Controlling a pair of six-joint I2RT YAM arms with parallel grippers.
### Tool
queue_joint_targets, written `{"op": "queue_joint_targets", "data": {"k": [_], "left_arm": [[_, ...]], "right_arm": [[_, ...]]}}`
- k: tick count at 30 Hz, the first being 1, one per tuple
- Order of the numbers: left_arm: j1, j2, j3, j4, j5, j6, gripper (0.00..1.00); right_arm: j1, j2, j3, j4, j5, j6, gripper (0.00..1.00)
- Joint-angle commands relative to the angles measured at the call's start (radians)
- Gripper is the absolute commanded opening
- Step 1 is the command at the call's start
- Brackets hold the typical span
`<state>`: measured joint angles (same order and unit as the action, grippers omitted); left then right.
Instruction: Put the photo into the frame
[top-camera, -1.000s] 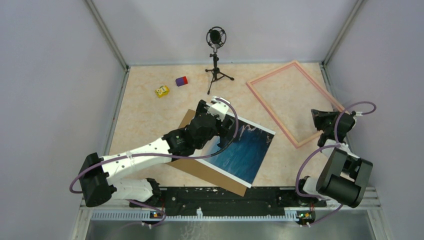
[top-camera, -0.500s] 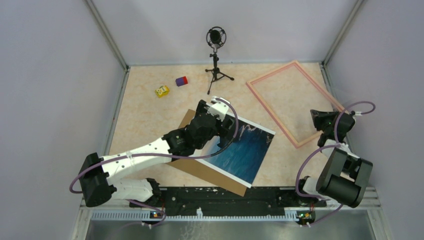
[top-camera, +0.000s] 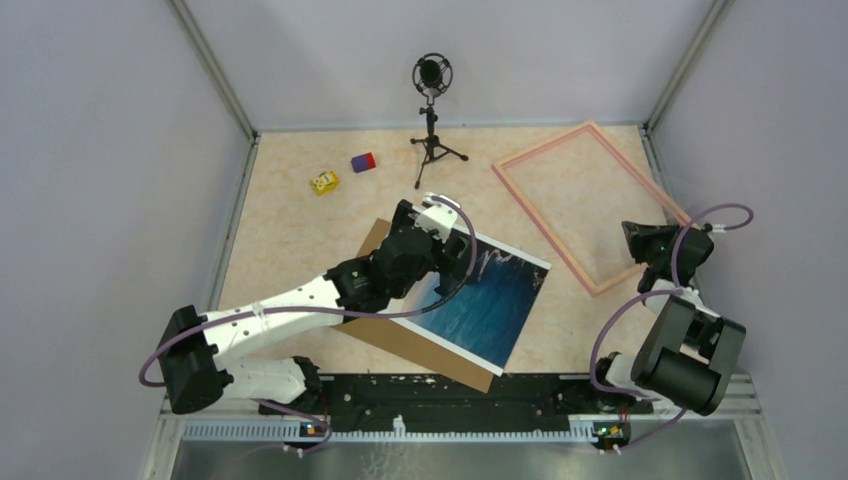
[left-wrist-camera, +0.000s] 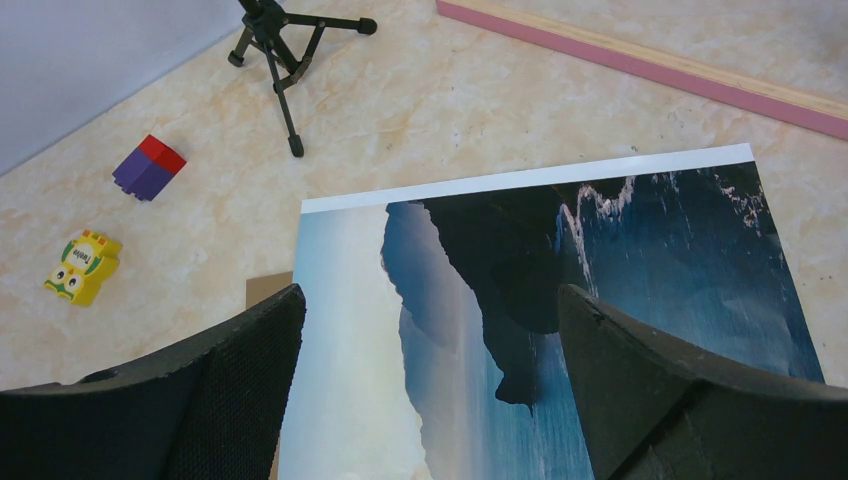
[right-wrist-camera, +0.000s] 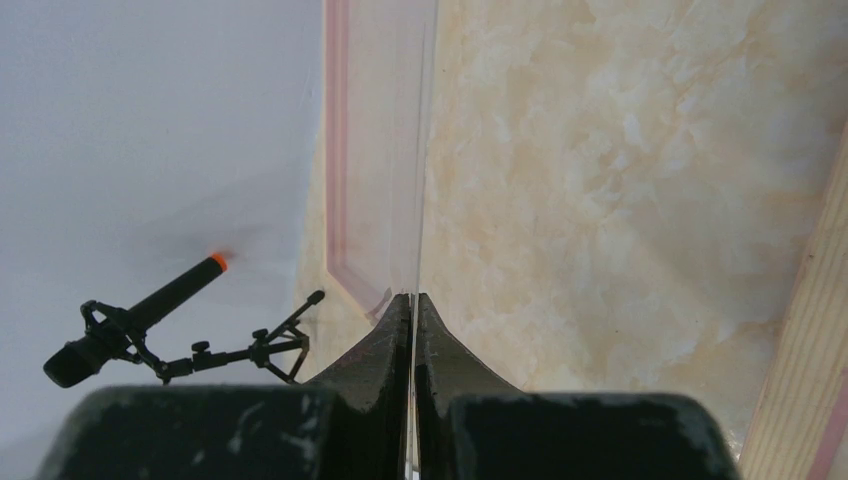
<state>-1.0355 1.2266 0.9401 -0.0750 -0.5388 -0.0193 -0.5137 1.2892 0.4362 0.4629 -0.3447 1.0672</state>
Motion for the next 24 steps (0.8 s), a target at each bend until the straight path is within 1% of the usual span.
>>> {"op": "queue_joint_targets", "data": {"k": [1, 12, 24], "left_arm": [[0.002, -0.01, -0.001, 0.033, 0.007, 0.002, 0.99], [0.003, -0.01, -0.001, 0.034, 0.006, 0.002, 0.99], [0.002, -0.012, -0.001, 0.033, 0.005, 0.002, 0.99]], "right_arm": [[-0.016, -0.012, -0.005, 0.03, -0.019, -0.025, 0.0], [-0.019, 0.018, -0.009, 0.058, -0.04, -0.022, 0.0], [-0.019, -0.007, -0.016, 0.035, -0.022, -0.034, 0.0]]}}
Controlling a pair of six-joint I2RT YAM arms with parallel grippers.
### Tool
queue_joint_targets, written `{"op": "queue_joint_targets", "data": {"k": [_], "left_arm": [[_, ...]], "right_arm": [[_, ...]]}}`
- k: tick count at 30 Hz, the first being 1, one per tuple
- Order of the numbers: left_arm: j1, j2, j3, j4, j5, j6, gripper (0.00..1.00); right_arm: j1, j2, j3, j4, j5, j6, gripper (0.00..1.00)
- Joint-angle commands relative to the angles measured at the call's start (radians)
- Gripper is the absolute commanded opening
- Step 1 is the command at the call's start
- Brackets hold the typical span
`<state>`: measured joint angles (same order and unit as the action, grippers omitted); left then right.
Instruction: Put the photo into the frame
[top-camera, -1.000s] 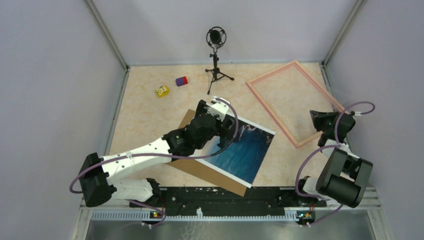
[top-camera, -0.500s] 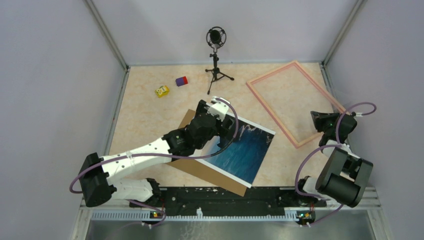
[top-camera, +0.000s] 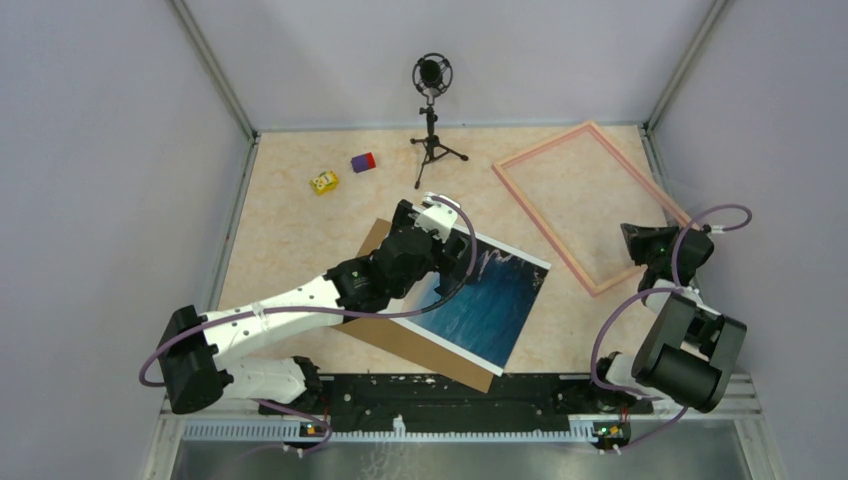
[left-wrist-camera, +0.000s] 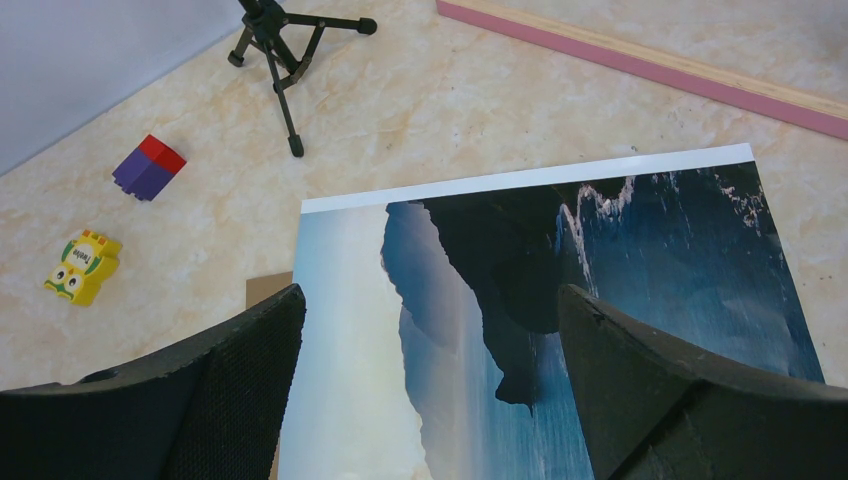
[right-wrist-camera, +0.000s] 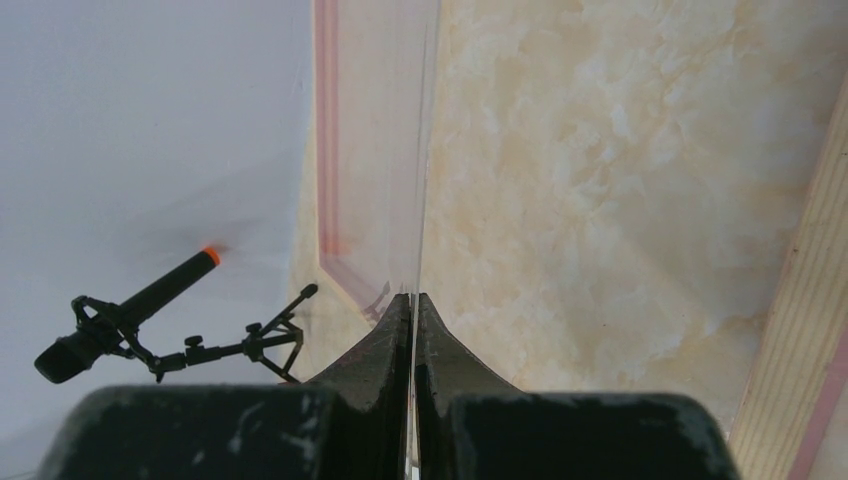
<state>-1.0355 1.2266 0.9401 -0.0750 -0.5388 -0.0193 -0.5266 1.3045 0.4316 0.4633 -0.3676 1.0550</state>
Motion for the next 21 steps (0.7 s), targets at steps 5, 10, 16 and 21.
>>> {"op": "queue_joint_targets", "data": {"k": [5, 10, 16, 21], "left_arm": [[0.002, -0.012, -0.001, 0.034, 0.007, 0.002, 0.99], [0.002, -0.013, -0.002, 0.034, 0.01, 0.001, 0.99], [0.002, -0.015, -0.003, 0.034, 0.011, -0.001, 0.99], [0.002, -0.016, -0.003, 0.034, 0.014, -0.002, 0.99]], "right_arm": [[-0.006, -0.036, -0.021, 0.029, 0.009, -0.025, 0.0], [-0.007, -0.053, -0.025, 0.015, 0.02, -0.029, 0.0], [-0.005, -0.069, -0.04, 0.012, 0.032, -0.025, 0.0], [-0.004, -0.084, -0.049, 0.011, 0.048, -0.026, 0.0]]}}
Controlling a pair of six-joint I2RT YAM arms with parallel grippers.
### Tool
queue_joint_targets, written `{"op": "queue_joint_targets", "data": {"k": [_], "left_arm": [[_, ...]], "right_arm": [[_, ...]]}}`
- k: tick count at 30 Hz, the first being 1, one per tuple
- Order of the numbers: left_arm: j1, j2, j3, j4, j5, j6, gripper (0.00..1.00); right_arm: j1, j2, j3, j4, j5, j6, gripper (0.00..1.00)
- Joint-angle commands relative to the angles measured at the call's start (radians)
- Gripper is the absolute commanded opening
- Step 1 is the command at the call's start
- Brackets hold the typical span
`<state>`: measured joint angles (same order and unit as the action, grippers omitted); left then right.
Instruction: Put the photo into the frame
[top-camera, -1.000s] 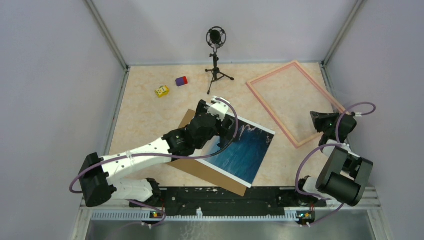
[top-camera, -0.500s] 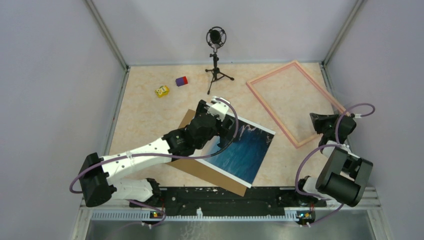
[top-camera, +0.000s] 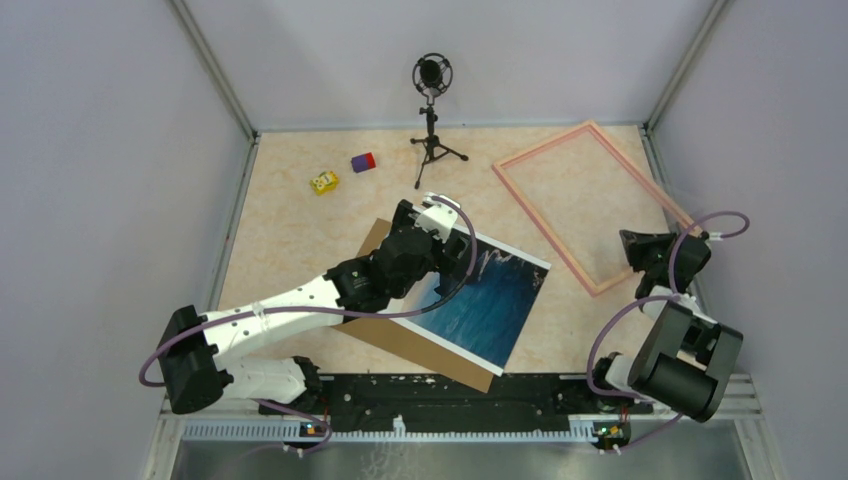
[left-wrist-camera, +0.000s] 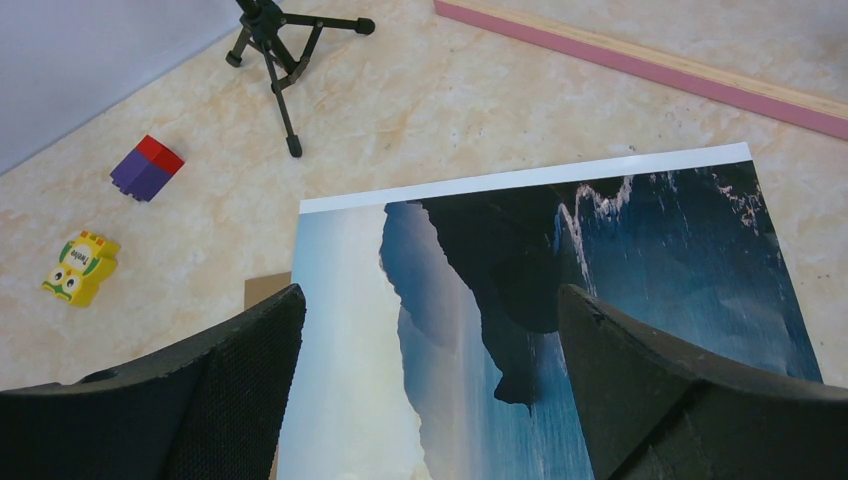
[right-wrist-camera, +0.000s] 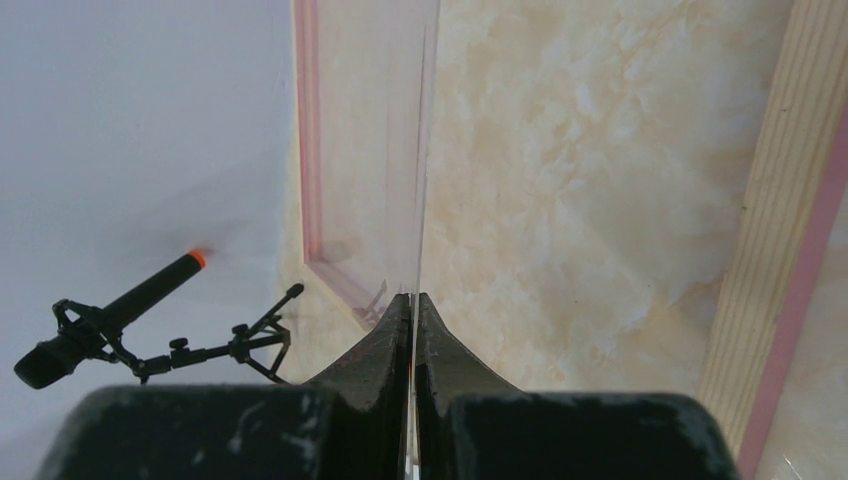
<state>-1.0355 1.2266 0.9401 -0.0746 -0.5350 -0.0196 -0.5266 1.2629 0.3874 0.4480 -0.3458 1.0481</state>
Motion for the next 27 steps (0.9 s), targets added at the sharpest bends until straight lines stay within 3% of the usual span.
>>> {"op": "queue_joint_targets", "data": {"k": [1, 15, 27], "left_arm": [[0.001, -0.017, -0.002, 0.033, 0.01, -0.002, 0.99], [0.002, -0.022, -0.003, 0.033, 0.007, 0.0, 0.99], [0.002, -0.019, -0.003, 0.034, 0.006, 0.003, 0.99]], "right_arm": [[-0.003, -0.047, -0.006, 0.026, 0.033, -0.018, 0.0], [0.033, 0.004, -0.001, 0.1, 0.05, -0.008, 0.0], [0.057, 0.036, -0.008, 0.172, 0.051, -0.105, 0.0]]}}
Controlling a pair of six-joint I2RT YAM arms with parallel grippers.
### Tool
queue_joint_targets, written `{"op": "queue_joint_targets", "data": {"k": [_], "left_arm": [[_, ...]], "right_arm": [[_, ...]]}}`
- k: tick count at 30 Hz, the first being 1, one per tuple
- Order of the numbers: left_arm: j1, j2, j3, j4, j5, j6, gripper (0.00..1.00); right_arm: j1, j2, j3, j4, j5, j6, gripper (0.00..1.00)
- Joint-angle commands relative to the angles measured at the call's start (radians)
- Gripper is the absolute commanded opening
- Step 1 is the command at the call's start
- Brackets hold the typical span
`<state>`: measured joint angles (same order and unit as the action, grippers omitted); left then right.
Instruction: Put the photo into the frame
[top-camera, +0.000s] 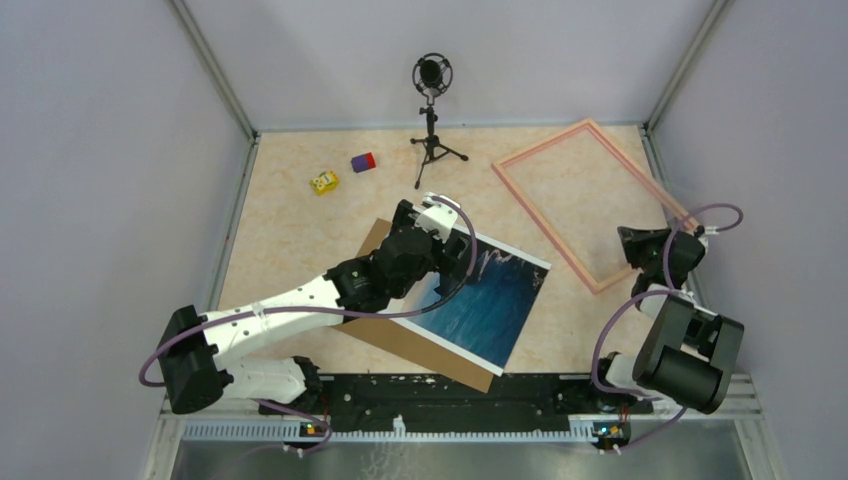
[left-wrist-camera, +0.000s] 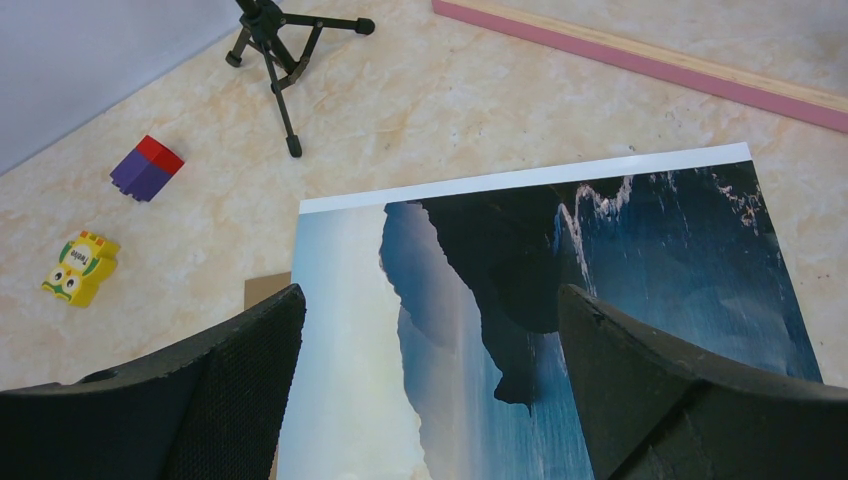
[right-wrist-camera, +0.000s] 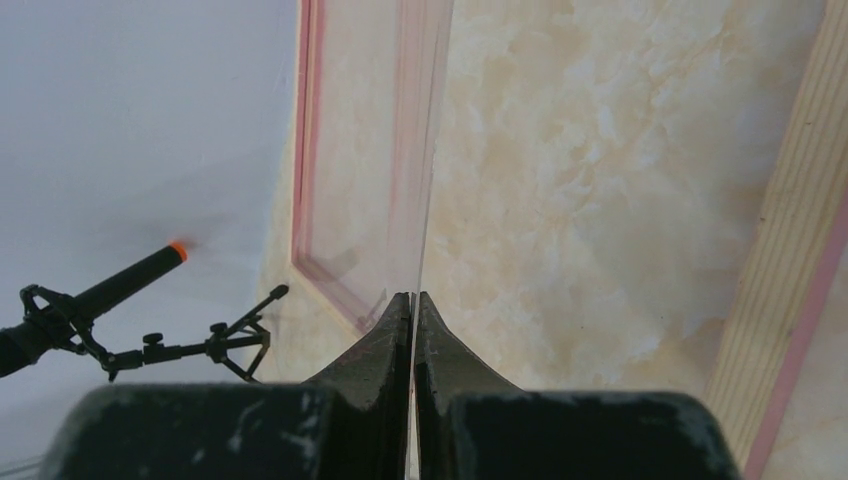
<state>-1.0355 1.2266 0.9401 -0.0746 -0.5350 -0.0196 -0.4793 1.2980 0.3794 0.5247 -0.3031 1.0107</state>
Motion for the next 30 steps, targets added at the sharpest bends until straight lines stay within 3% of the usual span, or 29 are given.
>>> {"op": "queue_joint_targets", "data": {"k": [1, 23, 30], "left_arm": [[0.002, -0.017, -0.004, 0.035, 0.006, 0.003, 0.99], [0.002, -0.01, -0.003, 0.036, 0.002, 0.007, 0.99], [0.002, -0.006, -0.004, 0.036, 0.001, 0.009, 0.99]], "right_arm": [[0.01, 0.0, -0.003, 0.104, 0.004, -0.075, 0.0], [0.01, 0.082, 0.025, 0.173, 0.016, -0.099, 0.0], [0.01, 0.095, -0.001, 0.289, 0.005, -0.093, 0.0]]}}
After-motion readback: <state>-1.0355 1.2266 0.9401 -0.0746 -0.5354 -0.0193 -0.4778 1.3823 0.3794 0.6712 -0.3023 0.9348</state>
